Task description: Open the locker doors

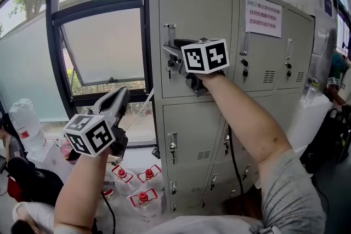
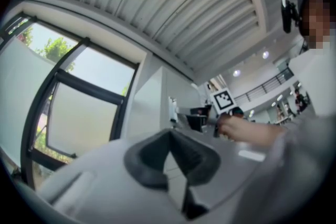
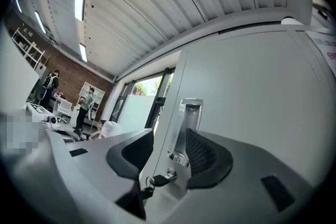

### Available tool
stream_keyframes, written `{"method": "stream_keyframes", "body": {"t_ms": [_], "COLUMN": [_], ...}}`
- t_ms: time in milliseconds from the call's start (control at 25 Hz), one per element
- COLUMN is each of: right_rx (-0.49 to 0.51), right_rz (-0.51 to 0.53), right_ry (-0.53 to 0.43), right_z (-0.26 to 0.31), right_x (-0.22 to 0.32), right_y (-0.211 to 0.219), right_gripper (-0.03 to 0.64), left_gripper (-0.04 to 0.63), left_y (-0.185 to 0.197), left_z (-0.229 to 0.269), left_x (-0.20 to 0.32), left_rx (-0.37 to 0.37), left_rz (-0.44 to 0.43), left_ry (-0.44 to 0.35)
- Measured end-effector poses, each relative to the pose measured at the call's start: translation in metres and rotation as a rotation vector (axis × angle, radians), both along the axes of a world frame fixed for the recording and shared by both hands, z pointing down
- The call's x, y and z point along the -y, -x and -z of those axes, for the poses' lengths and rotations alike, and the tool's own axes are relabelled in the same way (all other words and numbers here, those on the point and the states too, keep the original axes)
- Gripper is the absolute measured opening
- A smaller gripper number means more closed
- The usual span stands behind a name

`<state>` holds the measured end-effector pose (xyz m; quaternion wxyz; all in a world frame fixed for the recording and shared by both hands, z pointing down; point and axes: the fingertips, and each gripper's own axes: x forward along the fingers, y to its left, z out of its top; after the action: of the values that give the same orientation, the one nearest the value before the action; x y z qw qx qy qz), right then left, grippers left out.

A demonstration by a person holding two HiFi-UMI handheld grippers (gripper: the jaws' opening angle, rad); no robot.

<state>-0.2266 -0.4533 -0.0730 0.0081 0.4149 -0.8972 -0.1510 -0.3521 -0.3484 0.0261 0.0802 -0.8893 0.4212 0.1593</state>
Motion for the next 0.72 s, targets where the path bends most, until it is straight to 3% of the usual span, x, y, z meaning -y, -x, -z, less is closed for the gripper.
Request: {"method": "stream_keyframes", "body": {"t_ms": [400, 560, 720], "right_rx": [-0.008, 0.035, 0.058], "right_rz": [-0.147, -0.15, -0.084], "right_ry": [-0.005, 0.021, 0.041], "right_z": [0.01, 0.014, 0.013], "right_x": [0.021, 0.025, 0.022], "right_y": [0.024, 0.027, 0.027], "right_gripper": [0.195, 0.199, 0.199], "left_gripper": [0.003, 0.003, 0.003], "left_y": [0.004, 0.008, 0.01], "left_z": [-0.003, -0.002, -0.002], "left_x": [0.002, 0.0, -0.007], "left_rx": [0.033, 0.025, 0.018], "left_rz": [0.0, -0.006, -0.01], "left_ry": [-0.023, -0.029, -0.046]}}
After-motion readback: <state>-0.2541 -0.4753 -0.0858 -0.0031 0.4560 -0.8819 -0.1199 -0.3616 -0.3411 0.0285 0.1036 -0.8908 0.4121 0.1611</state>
